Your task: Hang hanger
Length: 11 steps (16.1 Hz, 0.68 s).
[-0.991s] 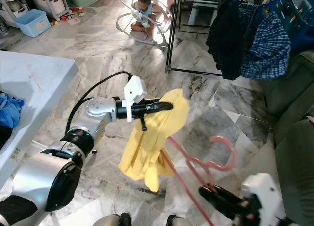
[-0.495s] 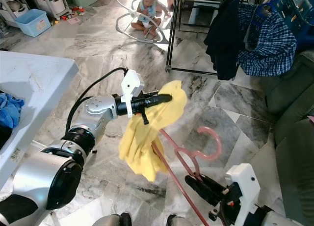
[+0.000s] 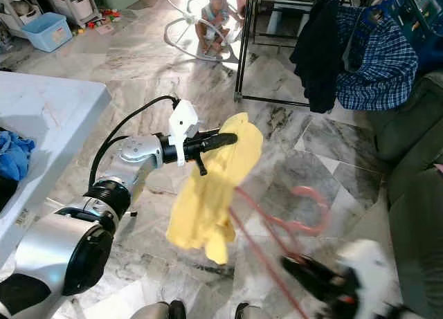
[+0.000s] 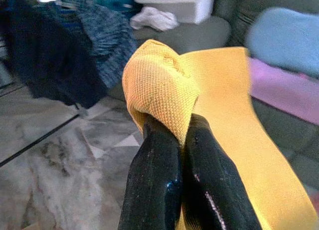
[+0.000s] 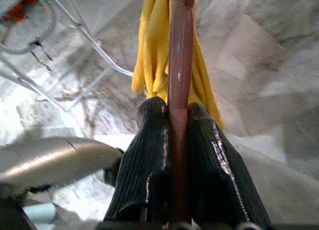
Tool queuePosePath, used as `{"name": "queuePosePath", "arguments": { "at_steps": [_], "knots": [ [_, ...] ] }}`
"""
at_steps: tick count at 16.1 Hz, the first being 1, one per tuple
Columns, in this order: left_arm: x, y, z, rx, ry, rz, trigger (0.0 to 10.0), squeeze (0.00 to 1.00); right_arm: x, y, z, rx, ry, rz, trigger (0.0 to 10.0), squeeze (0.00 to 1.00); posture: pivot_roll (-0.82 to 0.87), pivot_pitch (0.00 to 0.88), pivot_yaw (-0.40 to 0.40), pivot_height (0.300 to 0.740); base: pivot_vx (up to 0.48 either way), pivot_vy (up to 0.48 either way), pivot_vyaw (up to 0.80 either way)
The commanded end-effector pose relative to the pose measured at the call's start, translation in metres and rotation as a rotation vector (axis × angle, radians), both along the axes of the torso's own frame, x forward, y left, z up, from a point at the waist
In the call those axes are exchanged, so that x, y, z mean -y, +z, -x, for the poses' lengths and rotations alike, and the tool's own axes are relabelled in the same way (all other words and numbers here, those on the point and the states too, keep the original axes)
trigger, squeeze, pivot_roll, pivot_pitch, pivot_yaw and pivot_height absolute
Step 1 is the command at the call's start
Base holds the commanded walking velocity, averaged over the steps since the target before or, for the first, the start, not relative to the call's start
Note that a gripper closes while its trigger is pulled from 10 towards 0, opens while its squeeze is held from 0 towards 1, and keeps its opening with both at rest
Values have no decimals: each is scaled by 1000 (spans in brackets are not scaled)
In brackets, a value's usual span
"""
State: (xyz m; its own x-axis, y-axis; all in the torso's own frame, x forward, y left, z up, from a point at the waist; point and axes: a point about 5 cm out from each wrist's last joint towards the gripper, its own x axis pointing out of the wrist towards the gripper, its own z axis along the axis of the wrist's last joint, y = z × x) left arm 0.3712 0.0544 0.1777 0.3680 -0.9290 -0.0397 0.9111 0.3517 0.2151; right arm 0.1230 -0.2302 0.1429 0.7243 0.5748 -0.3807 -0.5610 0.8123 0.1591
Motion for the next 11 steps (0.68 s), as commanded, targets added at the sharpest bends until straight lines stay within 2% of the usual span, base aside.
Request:
{"name": "queuePosePath", "arguments": {
  "at_steps": [1, 7, 11],
  "knots": [
    [-3, -5, 3, 11, -28, -38, 10000, 0, 0, 13, 2, 48, 39, -6, 10000, 0, -96, 158, 26, 740, 0, 0, 0],
    [-3, -15, 11, 15, -137, -124, 10000, 0, 10, 36, 21, -26, 181, 53, 10000, 0, -106, 160, 4, 740, 0, 0, 0],
    [2, -5, 10, 31, -178, -96, 10000, 0, 13, 34, 19, -43, 180, 63, 10000, 0, -105, 157, 10, 740, 0, 0, 0]
  ]
}}
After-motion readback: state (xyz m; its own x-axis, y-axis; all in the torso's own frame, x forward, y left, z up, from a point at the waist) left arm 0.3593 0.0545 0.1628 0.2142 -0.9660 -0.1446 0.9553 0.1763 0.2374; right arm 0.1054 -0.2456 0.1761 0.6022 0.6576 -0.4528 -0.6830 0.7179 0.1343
